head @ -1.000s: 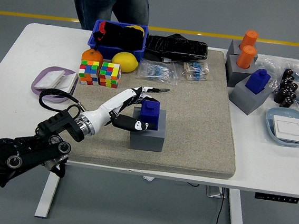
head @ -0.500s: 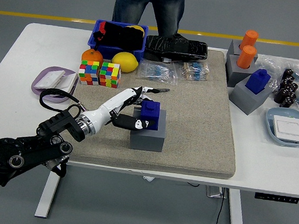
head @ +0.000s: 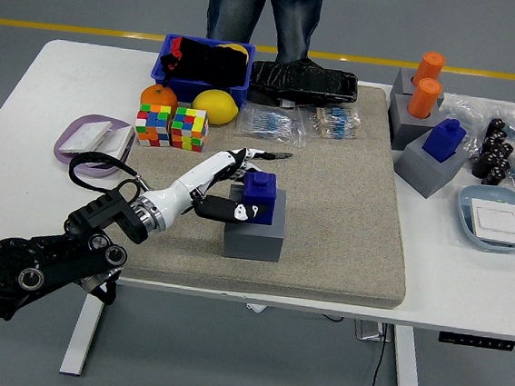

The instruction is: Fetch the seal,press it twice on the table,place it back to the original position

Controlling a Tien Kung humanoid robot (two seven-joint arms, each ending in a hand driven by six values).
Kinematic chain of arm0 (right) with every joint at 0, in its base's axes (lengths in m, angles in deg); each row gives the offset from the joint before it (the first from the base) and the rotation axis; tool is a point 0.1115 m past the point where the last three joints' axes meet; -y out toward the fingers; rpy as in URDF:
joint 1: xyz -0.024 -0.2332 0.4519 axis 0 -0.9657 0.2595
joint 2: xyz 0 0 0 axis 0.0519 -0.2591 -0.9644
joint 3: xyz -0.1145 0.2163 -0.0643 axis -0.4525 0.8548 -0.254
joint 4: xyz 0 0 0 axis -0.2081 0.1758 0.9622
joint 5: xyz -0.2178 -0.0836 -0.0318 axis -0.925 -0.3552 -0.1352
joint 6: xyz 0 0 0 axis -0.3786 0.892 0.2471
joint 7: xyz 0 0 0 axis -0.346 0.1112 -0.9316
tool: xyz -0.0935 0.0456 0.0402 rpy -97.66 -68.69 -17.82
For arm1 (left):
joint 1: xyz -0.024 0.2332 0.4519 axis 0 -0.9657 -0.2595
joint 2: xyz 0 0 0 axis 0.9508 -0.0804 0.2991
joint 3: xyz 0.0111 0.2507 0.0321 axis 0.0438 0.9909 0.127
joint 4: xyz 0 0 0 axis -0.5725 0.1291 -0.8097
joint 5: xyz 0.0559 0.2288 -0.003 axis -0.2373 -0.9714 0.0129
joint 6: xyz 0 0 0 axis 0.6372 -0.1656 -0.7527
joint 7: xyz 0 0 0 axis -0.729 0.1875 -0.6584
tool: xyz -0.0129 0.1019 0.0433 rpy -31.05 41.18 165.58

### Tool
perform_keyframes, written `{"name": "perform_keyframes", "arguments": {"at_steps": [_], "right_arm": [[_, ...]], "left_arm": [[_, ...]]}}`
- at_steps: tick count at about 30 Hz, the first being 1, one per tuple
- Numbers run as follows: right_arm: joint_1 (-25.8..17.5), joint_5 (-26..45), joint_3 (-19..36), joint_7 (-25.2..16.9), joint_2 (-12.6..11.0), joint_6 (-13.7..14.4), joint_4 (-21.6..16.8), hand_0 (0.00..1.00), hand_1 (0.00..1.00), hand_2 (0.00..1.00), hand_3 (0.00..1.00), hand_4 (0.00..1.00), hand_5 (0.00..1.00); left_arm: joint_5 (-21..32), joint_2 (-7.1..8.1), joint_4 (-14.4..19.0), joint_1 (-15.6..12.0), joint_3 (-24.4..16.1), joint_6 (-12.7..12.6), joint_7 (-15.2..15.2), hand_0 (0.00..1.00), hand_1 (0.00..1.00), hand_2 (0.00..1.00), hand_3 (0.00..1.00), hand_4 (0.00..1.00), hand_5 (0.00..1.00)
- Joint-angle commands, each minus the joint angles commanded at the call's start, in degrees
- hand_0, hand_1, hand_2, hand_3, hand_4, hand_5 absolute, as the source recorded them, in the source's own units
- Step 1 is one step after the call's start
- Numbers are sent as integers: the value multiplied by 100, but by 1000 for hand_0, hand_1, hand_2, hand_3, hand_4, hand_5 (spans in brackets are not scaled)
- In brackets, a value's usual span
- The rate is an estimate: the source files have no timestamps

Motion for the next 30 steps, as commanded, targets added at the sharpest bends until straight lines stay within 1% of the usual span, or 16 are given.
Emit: {"name": "perform_keyframes", "arguments": {"at_steps": [2,8,16,19,20,24,27,30], "right_arm": [[-2,0,0,-2,3,-3,0,784,682,661,611,785,450],[-9,-5,2,1,5,-3,0,784,682,660,610,786,448],[-5,-12,26,-1,14,-6,0,784,682,660,612,786,448],[-12,-14,36,0,18,-3,0,784,682,660,612,786,448],[-14,-18,38,0,20,-3,0,784,682,660,610,785,447],[-20,-26,47,2,29,-4,0,784,682,660,610,785,447],[-24,-28,51,-2,34,-7,0,784,682,659,611,786,447],[-26,-25,51,-5,34,-10,-1,784,682,659,611,786,447]], "left_arm": [[0,-5,7,3,-9,-1,-5,636,491,553,857,676,2],[-5,-16,36,2,-44,-7,-26,633,497,551,854,682,2],[3,-31,50,-26,-123,-67,-128,632,501,548,853,682,2],[48,-40,42,-75,-260,-121,-238,632,501,548,853,682,2],[52,-41,42,-96,-324,-144,-274,631,502,542,848,657,2],[39,-29,51,-167,-584,-222,-399,631,502,542,848,657,2],[9,-2,-3,-209,-746,-234,-411,631,506,540,847,656,2],[2,62,-123,-239,-810,-239,-412,631,506,540,847,656,2]]}}
